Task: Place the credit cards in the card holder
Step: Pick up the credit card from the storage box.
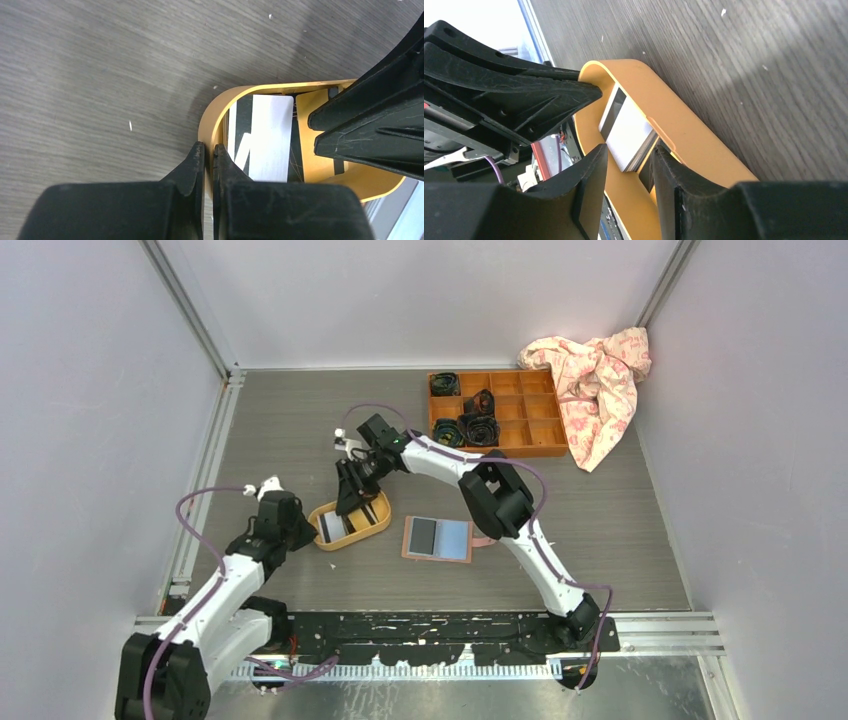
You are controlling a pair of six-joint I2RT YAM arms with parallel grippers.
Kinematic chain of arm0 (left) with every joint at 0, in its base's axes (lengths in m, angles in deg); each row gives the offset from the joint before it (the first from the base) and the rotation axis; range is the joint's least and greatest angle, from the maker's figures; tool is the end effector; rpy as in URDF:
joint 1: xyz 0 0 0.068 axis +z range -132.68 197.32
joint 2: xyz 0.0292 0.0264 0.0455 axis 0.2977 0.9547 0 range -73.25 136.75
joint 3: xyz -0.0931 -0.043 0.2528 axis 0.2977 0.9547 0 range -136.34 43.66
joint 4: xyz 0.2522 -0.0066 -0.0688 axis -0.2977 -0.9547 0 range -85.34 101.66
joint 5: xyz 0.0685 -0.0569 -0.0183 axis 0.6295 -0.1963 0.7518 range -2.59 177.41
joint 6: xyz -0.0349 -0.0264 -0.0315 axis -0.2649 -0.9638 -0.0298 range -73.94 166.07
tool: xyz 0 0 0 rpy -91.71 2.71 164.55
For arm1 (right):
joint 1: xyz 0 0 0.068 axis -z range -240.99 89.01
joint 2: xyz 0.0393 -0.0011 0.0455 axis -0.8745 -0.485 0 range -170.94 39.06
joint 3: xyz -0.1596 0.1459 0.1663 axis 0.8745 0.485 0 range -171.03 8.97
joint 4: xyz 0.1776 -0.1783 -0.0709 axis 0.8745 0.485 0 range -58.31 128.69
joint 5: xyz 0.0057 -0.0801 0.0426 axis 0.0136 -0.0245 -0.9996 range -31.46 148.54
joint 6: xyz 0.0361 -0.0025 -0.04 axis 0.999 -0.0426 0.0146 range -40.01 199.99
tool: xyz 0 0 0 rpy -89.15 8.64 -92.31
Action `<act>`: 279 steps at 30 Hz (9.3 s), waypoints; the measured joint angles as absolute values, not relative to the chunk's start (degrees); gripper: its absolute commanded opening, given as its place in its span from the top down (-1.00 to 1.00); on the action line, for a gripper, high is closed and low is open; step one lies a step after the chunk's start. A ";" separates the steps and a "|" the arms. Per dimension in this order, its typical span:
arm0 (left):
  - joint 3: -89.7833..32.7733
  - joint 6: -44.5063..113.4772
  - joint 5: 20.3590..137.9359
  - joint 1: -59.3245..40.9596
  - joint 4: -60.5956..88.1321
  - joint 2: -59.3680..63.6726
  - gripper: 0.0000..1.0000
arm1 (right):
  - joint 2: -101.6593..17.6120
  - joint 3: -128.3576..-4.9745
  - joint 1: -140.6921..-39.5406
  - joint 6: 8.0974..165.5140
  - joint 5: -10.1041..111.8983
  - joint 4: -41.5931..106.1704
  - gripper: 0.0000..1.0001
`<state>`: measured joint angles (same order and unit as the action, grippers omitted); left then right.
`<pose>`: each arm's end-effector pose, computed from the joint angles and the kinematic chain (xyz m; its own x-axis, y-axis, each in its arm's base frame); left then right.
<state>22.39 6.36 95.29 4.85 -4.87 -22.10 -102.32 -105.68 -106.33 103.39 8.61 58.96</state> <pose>0.1692 -0.0324 0.1700 -0.6218 -0.5106 -0.5939 -0.3583 0.8597 -0.3640 0.3524 0.3954 0.1433 -0.8293 -0.4754 -0.2937 -0.4846 0.3502 0.8015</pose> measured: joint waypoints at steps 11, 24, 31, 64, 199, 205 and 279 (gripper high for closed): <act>25.12 -0.74 94.63 4.34 -9.61 -30.08 1.00 | -95.26 -94.08 -108.19 102.73 16.17 56.05 0.05; 26.01 -5.81 100.12 -3.15 -6.97 -28.63 1.00 | -93.80 -89.68 -110.05 107.02 18.29 48.93 0.07; 25.99 -6.64 101.74 -4.55 -5.09 -27.08 1.00 | -93.28 -86.58 -108.85 112.35 14.68 43.29 0.11; 25.10 -7.12 98.11 -6.30 -5.37 -25.81 1.00 | -90.92 -85.44 -109.30 111.08 14.25 44.56 0.10; 19.35 1.36 109.32 -9.73 -6.58 -20.15 1.00 | -93.98 -87.78 -105.13 116.07 8.41 45.74 0.57; 19.35 1.51 109.28 -9.73 -6.58 -20.15 1.00 | -94.19 -87.76 -105.13 116.15 8.47 45.43 0.63; 19.35 -0.04 110.00 -9.62 -6.66 -22.08 1.00 | -91.35 -85.97 -104.56 106.45 12.65 50.61 -0.08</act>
